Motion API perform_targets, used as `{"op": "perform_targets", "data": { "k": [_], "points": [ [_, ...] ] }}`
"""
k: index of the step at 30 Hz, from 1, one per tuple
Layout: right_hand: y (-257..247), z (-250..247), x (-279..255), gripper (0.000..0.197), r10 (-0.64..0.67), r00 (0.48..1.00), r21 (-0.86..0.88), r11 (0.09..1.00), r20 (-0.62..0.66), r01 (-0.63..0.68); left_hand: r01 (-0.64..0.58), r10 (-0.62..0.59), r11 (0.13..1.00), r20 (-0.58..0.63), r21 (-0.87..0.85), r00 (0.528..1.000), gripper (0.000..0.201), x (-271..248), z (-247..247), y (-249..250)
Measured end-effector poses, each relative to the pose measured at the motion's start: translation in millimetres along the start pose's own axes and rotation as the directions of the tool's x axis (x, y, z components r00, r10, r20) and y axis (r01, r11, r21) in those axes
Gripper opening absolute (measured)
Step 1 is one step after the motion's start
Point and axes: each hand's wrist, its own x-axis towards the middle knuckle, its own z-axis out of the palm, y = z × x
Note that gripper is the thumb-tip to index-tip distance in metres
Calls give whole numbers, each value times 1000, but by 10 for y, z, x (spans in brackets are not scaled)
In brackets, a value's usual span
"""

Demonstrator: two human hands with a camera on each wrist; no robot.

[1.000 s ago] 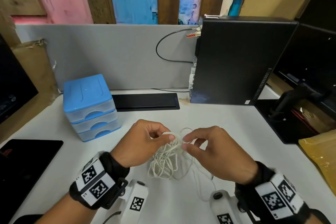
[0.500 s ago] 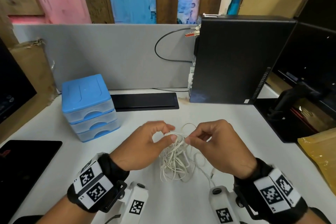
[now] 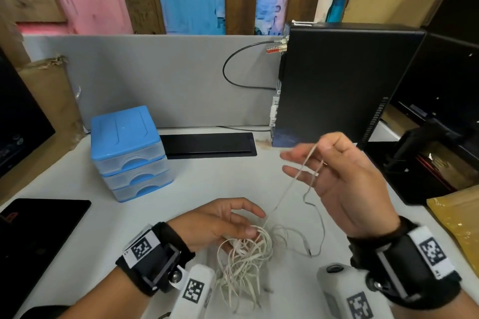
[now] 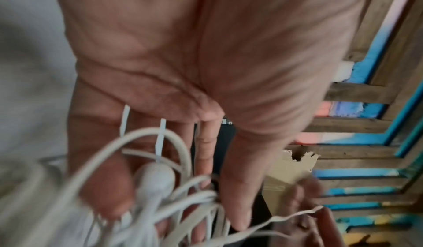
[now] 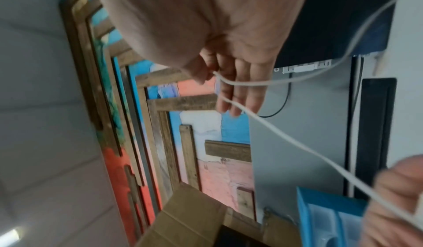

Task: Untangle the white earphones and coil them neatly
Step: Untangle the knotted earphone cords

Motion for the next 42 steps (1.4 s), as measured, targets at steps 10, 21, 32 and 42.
{"op": "perform_targets", "data": {
  "k": [10, 21, 32, 42],
  "points": [
    [-74, -108, -80, 50, 25, 981, -872, 463, 194, 161, -108, 193, 974, -492, 197, 849, 17, -68, -201, 223],
    [38, 213, 258, 21, 272, 893, -922, 254, 359, 293, -197, 553, 722, -382, 664, 740, 30, -194, -106, 407],
    [-327, 605, 186, 20, -324, 834, -693, 465, 447, 552, -162, 514, 734, -384, 659, 767, 1, -312, -29, 553],
    [-65, 296, -57, 22, -103, 940, -856, 390, 326, 340, -207, 620, 689, -418, 695, 664, 8, -453, 50, 664]
  ]
}}
